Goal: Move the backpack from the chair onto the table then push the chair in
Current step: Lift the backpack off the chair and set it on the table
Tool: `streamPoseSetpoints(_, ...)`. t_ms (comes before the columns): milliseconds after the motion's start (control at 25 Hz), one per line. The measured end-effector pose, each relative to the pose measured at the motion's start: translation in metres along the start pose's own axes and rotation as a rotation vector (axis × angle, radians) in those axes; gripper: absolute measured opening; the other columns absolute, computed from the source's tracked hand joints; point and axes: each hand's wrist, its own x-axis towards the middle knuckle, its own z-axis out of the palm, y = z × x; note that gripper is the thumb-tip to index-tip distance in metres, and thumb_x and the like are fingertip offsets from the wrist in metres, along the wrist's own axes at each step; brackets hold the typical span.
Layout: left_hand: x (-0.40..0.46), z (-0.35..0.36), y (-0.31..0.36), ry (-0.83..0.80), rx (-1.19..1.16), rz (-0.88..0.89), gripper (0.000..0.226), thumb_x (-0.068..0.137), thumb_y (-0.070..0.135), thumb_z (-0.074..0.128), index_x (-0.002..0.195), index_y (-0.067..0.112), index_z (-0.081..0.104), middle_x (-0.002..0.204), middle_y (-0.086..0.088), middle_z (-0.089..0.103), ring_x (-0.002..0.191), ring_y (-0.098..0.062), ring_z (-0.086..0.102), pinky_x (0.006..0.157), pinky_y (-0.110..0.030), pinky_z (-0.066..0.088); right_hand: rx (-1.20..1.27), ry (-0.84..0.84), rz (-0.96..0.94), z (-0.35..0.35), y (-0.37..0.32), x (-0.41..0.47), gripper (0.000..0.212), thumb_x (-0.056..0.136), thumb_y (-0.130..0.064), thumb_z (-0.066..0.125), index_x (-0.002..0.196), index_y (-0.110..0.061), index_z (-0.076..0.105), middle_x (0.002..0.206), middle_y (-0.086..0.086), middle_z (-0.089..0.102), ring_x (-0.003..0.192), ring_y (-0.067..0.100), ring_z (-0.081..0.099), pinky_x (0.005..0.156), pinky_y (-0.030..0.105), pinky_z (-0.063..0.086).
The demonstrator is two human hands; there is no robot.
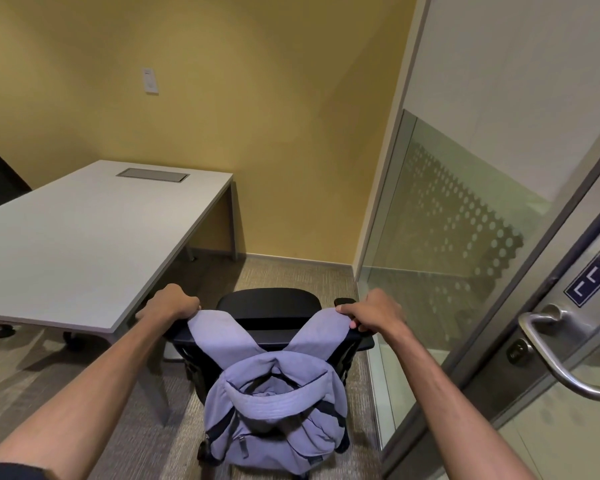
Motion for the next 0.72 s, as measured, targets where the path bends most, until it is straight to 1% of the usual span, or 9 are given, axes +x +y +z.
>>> streamPoseSetpoints(80, -0.001, 0.004, -0.002, 0.051, -0.073, 0.002, 0.030, 0.082, 0.026, 0.060, 0.094, -0.001, 0.062, 0.095, -0.021, 0.065, 0.088, -0.035, 0.064, 0.087, -0.044, 0.055, 0.040, 0.086, -0.010, 0.007, 0.003, 0.002, 0.043, 0.073, -0.048, 0.072, 0.051, -0.011, 0.071, 0.050, -0.003, 0.069, 0.060, 0.015, 0.069, 0.066, 0.026, 0.051)
streamPoseSetpoints(120, 0.000, 0.005, -0.003, 0.077, -0.117, 0.002, 0.027, 0.083, 0.024, 0.060, 0.094, 0.000, 0.059, 0.091, -0.019, 0.062, 0.085, -0.034, 0.062, 0.084, -0.043, 0.055, 0.065, 0.153, -0.017, 0.012, 0.004, 0.001, 0.042, 0.073, -0.047, 0.072, 0.052, -0.010, 0.070, 0.050, -0.002, 0.068, 0.058, 0.017, 0.067, 0.059, 0.025, 0.048)
streamPoseSetpoints(200, 0.002, 0.006, -0.005, 0.116, -0.187, 0.003, 0.021, 0.083, 0.020, 0.062, 0.091, 0.001, 0.056, 0.085, -0.017, 0.057, 0.080, -0.033, 0.059, 0.078, -0.041, 0.053, 0.076, 0.293, -0.027, 0.022, 0.005, 0.000, 0.042, 0.074, -0.043, 0.071, 0.047, -0.012, 0.062, 0.044, -0.005, 0.060, 0.050, 0.015, 0.060, 0.049, 0.022, 0.038)
streamPoseSetpoints(280, 0.007, 0.006, -0.008, 0.148, -0.237, -0.007, 0.018, 0.082, 0.016, 0.061, 0.085, -0.001, 0.057, 0.085, -0.019, 0.058, 0.081, -0.035, 0.058, 0.077, -0.043, 0.051, 0.053, 0.391, -0.042, 0.030, 0.003, 0.000, 0.044, 0.076, -0.040, 0.069, 0.045, -0.014, 0.052, 0.040, -0.008, 0.048, 0.044, 0.012, 0.051, 0.047, 0.022, 0.031)
streamPoseSetpoints(360, 0.010, 0.005, -0.008, 0.181, -0.286, -0.023, 0.016, 0.081, 0.013, 0.062, 0.074, 0.001, 0.054, 0.078, -0.019, 0.056, 0.075, -0.033, 0.056, 0.075, -0.044, 0.051, 0.065, 0.425, -0.053, 0.034, 0.001, 0.003, 0.045, 0.077, -0.040, 0.068, 0.046, -0.015, 0.047, 0.039, -0.007, 0.041, 0.042, 0.013, 0.047, 0.046, 0.023, 0.030)
streamPoseSetpoints(480, 0.014, 0.004, -0.005, 0.216, -0.349, -0.070, 0.018, 0.079, 0.009, 0.063, 0.068, 0.002, 0.050, 0.074, -0.018, 0.053, 0.067, -0.029, 0.052, 0.070, -0.043, 0.048, 0.093, 0.429, -0.052, 0.036, -0.002, 0.013, 0.043, 0.077, -0.039, 0.067, 0.048, -0.014, 0.048, 0.042, -0.007, 0.044, 0.046, 0.015, 0.049, 0.048, 0.025, 0.030)
streamPoseSetpoints(560, 0.017, 0.002, -0.004, 0.239, -0.387, -0.094, 0.016, 0.078, 0.007, 0.063, 0.072, -0.003, 0.053, 0.082, -0.022, 0.055, 0.073, -0.033, 0.053, 0.071, -0.043, 0.047, 0.102, 0.433, -0.046, 0.039, -0.006, 0.019, 0.044, 0.078, -0.039, 0.067, 0.047, -0.014, 0.048, 0.043, -0.008, 0.046, 0.048, 0.016, 0.051, 0.049, 0.025, 0.030)
streamPoseSetpoints(640, 0.020, 0.000, -0.002, 0.248, -0.415, -0.110, 0.018, 0.077, 0.005, 0.063, 0.085, -0.009, 0.055, 0.092, -0.025, 0.055, 0.083, -0.039, 0.054, 0.073, -0.043, 0.048, 0.109, 0.434, -0.036, 0.040, -0.010, 0.023, 0.046, 0.079, -0.039, 0.066, 0.046, -0.014, 0.047, 0.045, -0.008, 0.048, 0.052, 0.020, 0.054, 0.051, 0.026, 0.031)
streamPoseSetpoints(720, 0.023, -0.001, 0.002, 0.231, -0.430, -0.117, 0.028, 0.079, 0.006, 0.063, 0.100, -0.011, 0.056, 0.100, -0.027, 0.056, 0.094, -0.043, 0.058, 0.079, -0.045, 0.051, 0.121, 0.406, -0.029, 0.039, -0.013, 0.028, 0.044, 0.079, -0.040, 0.066, 0.048, -0.014, 0.050, 0.049, -0.007, 0.052, 0.059, 0.024, 0.058, 0.055, 0.027, 0.034)
